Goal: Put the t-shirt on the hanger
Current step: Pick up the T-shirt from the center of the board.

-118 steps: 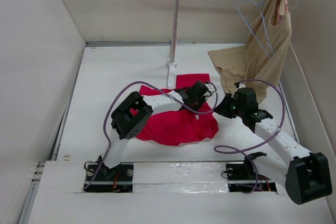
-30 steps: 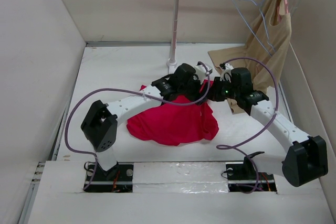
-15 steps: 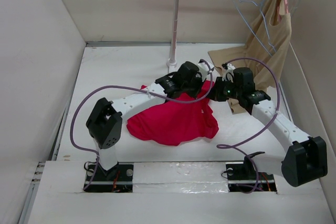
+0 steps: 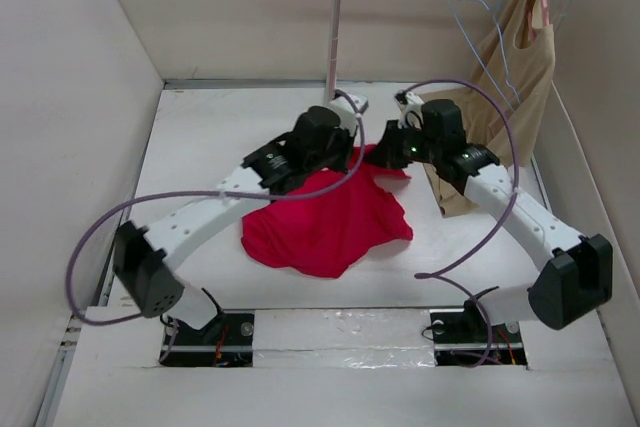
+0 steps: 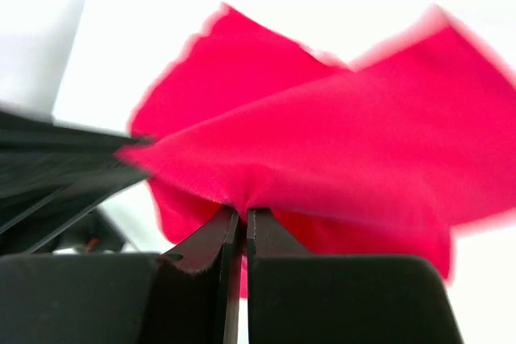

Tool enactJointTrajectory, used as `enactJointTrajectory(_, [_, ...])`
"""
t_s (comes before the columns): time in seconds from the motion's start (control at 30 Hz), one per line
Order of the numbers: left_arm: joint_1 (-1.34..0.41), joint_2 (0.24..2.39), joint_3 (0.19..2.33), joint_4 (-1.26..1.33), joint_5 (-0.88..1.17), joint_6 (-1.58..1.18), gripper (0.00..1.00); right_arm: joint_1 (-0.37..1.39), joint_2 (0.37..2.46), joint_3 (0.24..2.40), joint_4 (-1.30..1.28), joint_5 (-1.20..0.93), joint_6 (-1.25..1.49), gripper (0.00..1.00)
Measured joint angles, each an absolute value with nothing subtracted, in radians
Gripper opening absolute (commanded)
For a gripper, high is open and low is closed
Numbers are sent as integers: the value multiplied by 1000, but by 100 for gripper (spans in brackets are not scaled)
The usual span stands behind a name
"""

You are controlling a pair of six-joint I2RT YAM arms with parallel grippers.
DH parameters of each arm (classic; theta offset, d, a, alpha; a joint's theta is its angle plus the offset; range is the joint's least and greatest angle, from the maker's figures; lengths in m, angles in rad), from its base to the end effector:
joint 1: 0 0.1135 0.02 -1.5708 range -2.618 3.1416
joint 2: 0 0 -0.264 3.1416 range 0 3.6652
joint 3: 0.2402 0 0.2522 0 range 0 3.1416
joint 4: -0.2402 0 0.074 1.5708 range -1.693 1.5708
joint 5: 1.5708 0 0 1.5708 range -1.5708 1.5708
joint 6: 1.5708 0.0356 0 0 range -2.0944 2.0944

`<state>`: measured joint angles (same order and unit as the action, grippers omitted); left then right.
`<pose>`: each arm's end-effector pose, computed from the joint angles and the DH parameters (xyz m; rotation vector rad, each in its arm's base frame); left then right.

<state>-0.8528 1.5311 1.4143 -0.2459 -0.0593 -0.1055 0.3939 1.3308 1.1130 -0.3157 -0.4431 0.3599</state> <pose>0.2399 -0.2714 0.3695 0.6838 1.8550 -0.5769 0.2719 0.1295 0.3216 -0.3150 2.1591 0.9079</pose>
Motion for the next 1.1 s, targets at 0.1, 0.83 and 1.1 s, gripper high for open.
enactJointTrajectory(0.1, [-842, 1375, 1410, -298, -127, -152, 0, 501, 1417, 1279, -331, -445, 357, 0])
enactJointTrajectory(0.83, [-897, 1456, 1267, -239, -84, -271, 0, 430, 1248, 1067, -403, -367, 424, 0])
enactJointTrajectory(1.1, [-898, 1454, 1367, -170, -94, -270, 0, 405, 1116, 1073, -367, -269, 448, 0])
